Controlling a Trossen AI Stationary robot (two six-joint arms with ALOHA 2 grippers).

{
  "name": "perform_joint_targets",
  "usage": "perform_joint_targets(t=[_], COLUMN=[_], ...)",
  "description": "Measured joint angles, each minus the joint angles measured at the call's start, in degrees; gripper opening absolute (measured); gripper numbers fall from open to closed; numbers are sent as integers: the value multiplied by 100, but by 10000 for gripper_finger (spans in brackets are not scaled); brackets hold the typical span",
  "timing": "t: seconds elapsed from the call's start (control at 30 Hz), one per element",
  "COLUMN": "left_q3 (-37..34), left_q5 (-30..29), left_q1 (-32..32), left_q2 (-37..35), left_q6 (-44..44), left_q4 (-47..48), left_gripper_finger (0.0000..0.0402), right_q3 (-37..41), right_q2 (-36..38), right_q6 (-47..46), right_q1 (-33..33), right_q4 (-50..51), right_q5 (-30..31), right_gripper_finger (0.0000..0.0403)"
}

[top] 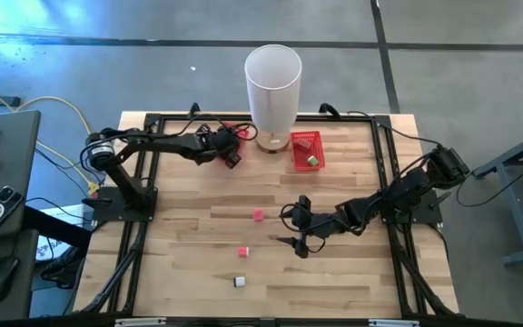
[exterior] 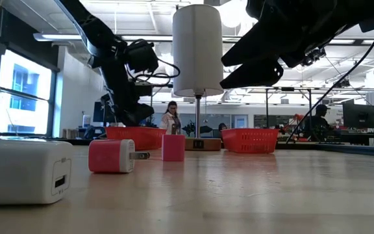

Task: Sort adapters and digital timers
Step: Put the light blue digital timer into the left red bin, then put the red charger adapter into the right red bin

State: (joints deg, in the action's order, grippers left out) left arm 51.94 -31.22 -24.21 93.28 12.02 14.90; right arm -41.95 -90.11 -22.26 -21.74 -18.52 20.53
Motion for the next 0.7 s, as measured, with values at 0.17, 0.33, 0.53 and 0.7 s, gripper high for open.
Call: perform_joint_targets(t=[0.17,0.33,0.53,0.7], left_q3=[4,4,7,7], left_q5=[-15,-17,-3,0], left_q1=[174,414,812,1125], left_q2=[-166,-499,-1121,-1509], left_q6=[-174,-123,753,796], left_q4=[27,107,824,1142], left_gripper_finger=[114,114,115,115], right_q3=[0,0,0,0], right_q2=[0,0,0,0], right_q6=[2,2,5,7], right_q1=[-1,1,1,-2], right_q4=[0,-2,0,0], right_q5=[3,4,4,4], right_gripper_finger=[340,340,340,340])
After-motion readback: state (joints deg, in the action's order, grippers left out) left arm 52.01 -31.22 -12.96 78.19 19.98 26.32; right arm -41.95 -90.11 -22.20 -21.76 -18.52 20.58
